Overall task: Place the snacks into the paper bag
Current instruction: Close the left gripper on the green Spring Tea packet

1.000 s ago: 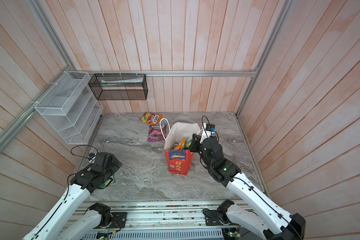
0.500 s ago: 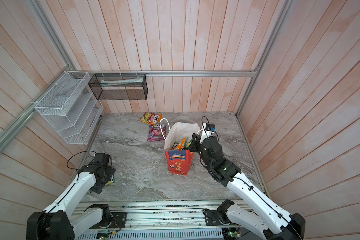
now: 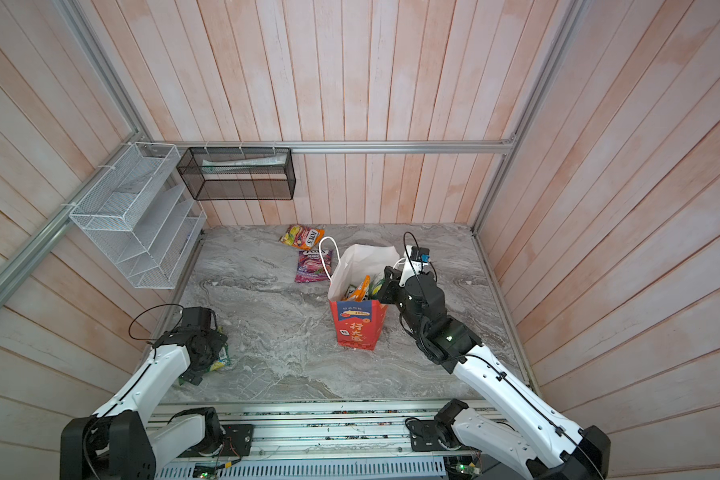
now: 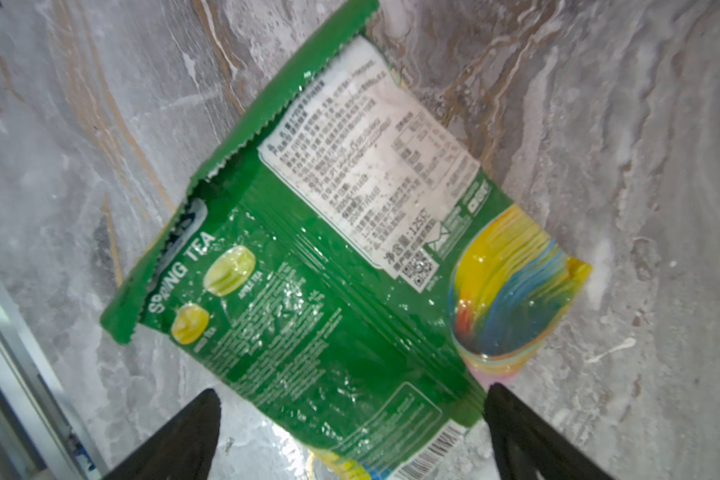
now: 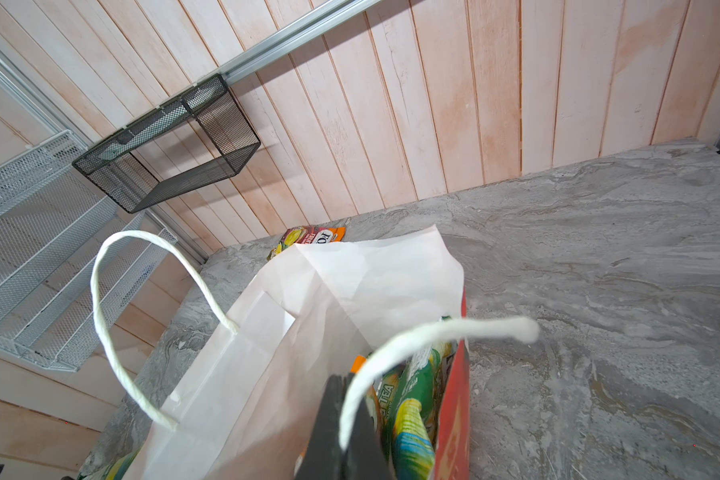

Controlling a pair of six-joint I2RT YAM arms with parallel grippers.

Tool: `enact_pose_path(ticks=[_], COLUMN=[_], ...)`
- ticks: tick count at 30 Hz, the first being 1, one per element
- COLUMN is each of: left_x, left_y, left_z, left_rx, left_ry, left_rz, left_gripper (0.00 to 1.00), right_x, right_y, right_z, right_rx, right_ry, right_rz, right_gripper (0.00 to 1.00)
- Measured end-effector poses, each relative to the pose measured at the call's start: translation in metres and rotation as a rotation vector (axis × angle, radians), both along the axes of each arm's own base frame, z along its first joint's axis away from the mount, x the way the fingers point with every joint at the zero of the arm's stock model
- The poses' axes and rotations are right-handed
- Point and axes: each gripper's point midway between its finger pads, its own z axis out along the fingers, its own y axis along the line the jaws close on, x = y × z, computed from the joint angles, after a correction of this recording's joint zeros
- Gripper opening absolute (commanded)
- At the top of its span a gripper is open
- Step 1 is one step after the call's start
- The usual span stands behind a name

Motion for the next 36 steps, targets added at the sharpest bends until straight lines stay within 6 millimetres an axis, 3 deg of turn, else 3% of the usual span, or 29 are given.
enact_pose_path(ticks=[7, 18, 22, 30, 36], left_x=[0.003, 0.004, 0.004, 0.018, 0.028], left_y=[-0.005, -0.011, -0.013, -0.017, -0.031], left_z=[-0.009, -0.009, -0.009, -0.003, -0.002], left_rx=[-0.026, -0.053, -0.063, -0.084, -0.142], left_ry=[0.006, -0.079, -0.111, -0.175, -0.203], left_rz=[-0.025, -0.044, -0.051, -0.086, -0.183], left_gripper=[0.86, 0.51, 0.44, 0.0, 0.0], right_x=[0.0, -0.001, -0.002, -0.003, -0.004], right_y=[0.0, 0.002, 0.002, 0.002, 0.001], right_z=[0.0, 0.0, -0.001, 0.0, 0.0], right_rx=[0.001, 0.002, 0.001, 0.004, 0.004], right_ry=[-0.001, -0.001, -0.001, -0.003, -0.005], right_rz=[0.002, 0.01, 0.017, 0.021, 0.021], right_gripper=[0.0, 0.0, 0.0, 0.0, 0.0])
